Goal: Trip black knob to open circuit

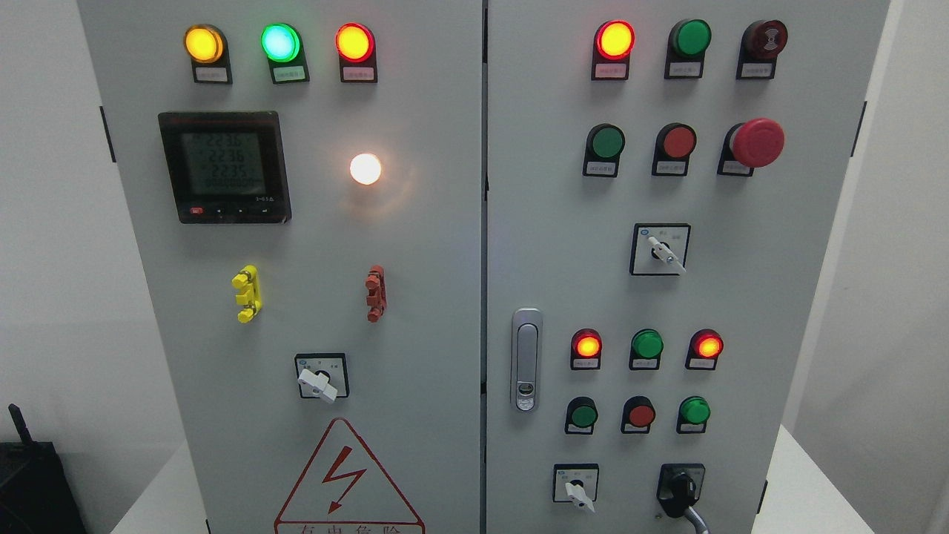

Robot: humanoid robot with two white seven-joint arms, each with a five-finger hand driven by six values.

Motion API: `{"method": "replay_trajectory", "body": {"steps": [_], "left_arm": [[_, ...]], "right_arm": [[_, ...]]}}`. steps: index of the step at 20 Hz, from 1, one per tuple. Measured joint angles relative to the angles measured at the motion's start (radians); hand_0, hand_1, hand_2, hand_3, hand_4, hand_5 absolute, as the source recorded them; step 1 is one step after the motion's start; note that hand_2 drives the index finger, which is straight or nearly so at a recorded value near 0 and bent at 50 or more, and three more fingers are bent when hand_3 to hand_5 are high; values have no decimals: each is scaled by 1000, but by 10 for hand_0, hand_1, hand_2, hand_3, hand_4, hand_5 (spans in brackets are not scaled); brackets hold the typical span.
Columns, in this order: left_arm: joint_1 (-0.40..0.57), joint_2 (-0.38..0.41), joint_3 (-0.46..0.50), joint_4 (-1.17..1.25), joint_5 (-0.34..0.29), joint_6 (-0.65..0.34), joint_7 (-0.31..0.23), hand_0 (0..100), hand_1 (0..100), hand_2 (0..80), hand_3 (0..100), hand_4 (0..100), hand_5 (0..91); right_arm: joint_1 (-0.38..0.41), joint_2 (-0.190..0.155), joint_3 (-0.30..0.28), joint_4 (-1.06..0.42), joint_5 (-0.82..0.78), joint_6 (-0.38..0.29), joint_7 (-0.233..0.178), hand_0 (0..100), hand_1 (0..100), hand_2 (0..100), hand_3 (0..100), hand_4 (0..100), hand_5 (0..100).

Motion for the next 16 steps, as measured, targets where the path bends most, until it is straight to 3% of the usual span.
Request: {"method": "replay_trajectory", "body": {"steps": [16], "left_arm": [[0,0,0,0,0,0,0,120,389,0,0,0,0]], "right_arm": [[0,1,13,-5,0,-3,-2,0,0,108,1000,1000,1000]]}}
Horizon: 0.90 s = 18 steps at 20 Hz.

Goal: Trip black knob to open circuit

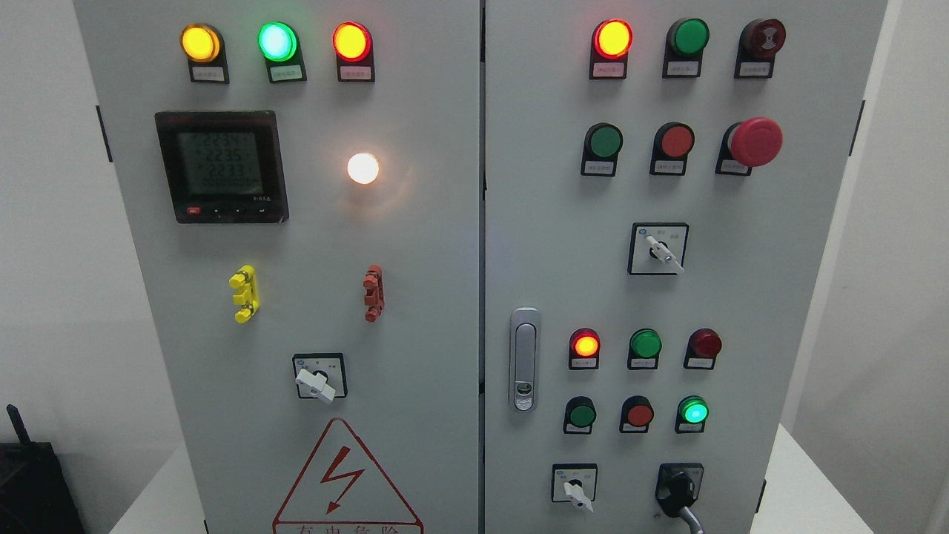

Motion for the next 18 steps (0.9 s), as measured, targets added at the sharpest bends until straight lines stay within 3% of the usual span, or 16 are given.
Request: {"method": "replay_trajectory", "body": {"steps": [18], "left_arm": [[0,0,0,0,0,0,0,120,389,0,0,0,0]], "right_arm": [[-4,0,6,-5,0,-3,0,0,0,117,1000,1000,1000]]}}
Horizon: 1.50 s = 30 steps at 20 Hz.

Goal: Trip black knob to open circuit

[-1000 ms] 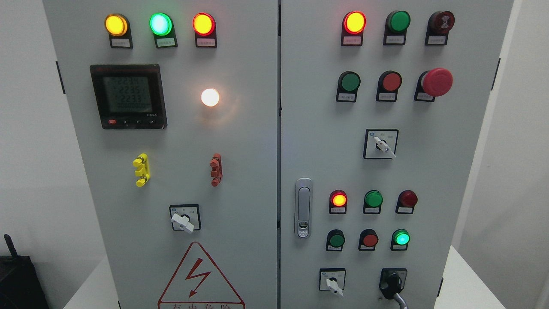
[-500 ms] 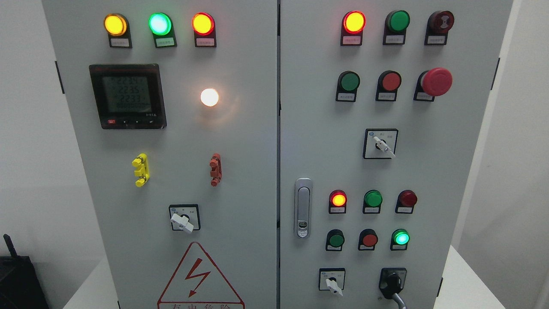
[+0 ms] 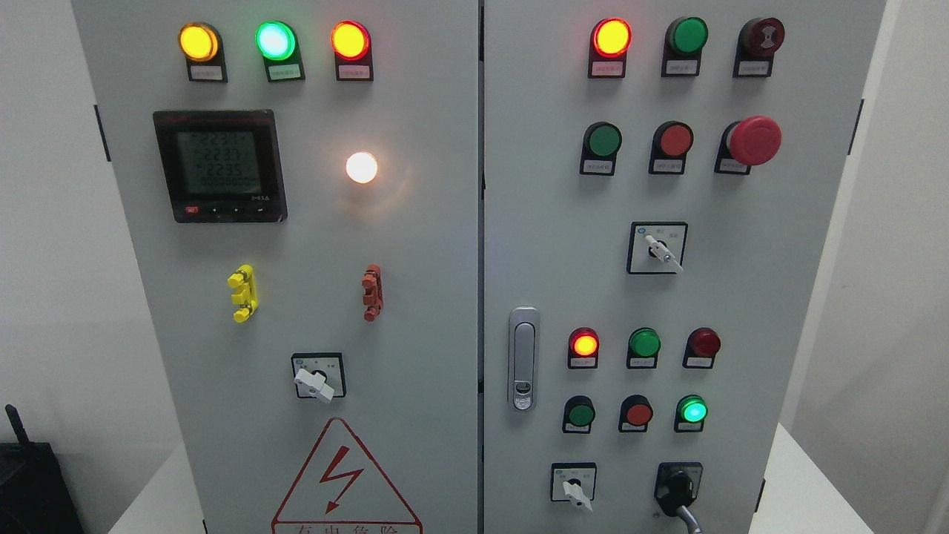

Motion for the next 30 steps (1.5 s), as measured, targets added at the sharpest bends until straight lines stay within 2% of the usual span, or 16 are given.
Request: {"method": "replay_trajectory", "body": {"steps": [30], "left_arm": [[0,0,0,0,0,0,0,120,389,0,0,0,0]], "right_arm": [[9,0,-14,-1,-1,-4,4,0,0,120,1000,1000,1000]]}}
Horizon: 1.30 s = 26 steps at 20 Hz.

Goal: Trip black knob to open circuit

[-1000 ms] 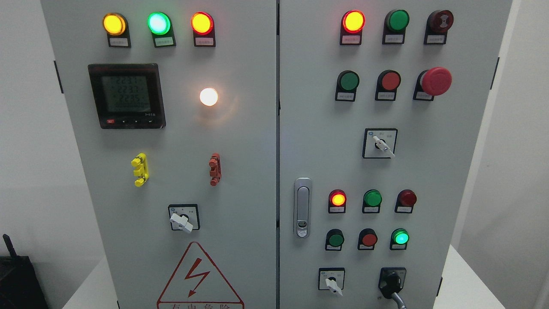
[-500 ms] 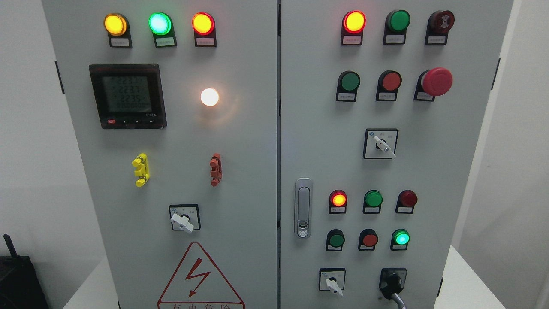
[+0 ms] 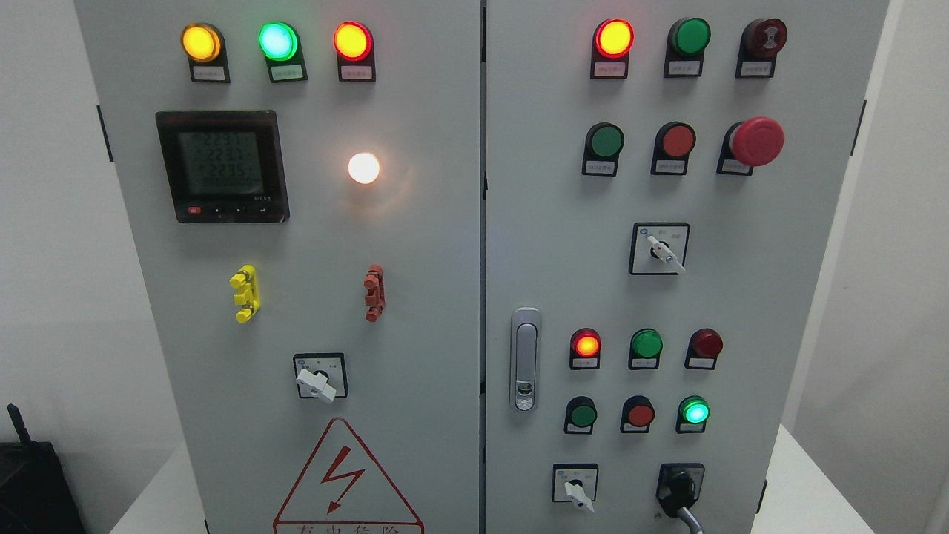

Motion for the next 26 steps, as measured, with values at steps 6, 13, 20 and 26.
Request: {"method": "replay_trajectory", "body": {"steps": [6,13,20,26], "left_arm": [[0,0,0,0,0,0,0,120,389,0,0,0,0],[0,0,0,0,0,0,0,120,389,0,0,0,0],[0,0,0,0,0,0,0,120,389,0,0,0,0],[0,0,0,0,0,0,0,120,389,0,0,0,0]], "right_arm": [[1,0,-7,0,-1,0,0,0,0,121,1000,1000,1000],[2,0,-31,1,-3,-6,5,0,0,123,1000,1000,1000],[8,0,-45,2,-3,-3,2,0,0,125,1000,1000,1000],[13,0,-53,3,-4,1,-4,0,0,126,1000,1000,1000]]}}
